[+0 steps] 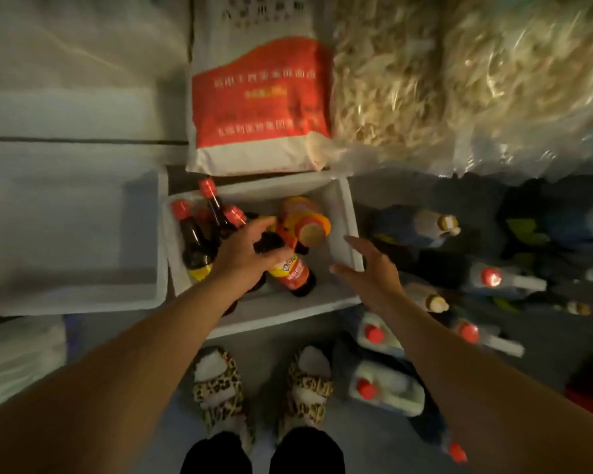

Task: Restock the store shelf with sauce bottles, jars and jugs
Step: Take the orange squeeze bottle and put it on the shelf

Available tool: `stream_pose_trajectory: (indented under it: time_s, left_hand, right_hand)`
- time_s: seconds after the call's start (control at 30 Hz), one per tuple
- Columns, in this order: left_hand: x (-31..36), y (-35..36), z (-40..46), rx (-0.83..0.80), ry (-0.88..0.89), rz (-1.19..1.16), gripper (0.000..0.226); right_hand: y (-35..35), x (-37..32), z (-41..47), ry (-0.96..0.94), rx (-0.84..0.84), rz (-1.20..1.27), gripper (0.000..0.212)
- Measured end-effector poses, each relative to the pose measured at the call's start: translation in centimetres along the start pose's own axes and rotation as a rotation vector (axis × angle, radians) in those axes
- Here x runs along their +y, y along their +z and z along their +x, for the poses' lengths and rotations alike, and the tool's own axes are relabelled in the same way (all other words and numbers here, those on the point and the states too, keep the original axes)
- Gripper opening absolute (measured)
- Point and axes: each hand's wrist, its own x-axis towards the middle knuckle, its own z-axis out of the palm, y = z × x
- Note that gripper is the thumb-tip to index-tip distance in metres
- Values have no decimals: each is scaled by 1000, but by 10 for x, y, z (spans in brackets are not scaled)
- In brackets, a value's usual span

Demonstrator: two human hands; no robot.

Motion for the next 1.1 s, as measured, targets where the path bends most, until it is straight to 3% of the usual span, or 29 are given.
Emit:
stream_pose_trajectory:
  time_s: [0.27, 0.4, 0.6, 0.83, 0.9, 1.03, 1.1]
  left_hand:
    - [-39, 54, 88, -98, 251, 255, 100]
    - [-37, 58, 109, -64, 382, 322, 95]
    - [7, 36, 104, -97, 338, 216, 78]
    - [99, -4, 19, -231, 172, -48, 76]
    - [122, -16, -19, -257, 103, -144, 66]
    - [166, -47, -88, -163, 43, -368, 21]
    - [192, -68, -118, -120, 31, -435, 30]
  right_hand:
    - [43, 25, 87, -166, -26, 85, 86]
    - [46, 15, 104, -256, -16, 152, 78]
    - [15, -8, 103, -327, 61, 79, 64]
    - [-45, -47, -6, -306, -80, 582, 54]
    - [-60, -52, -48, -274, -158, 626, 50]
    - [-80, -59, -137, -109, -331, 588, 51]
    - [-88, -73, -180, -57, -344, 595, 52]
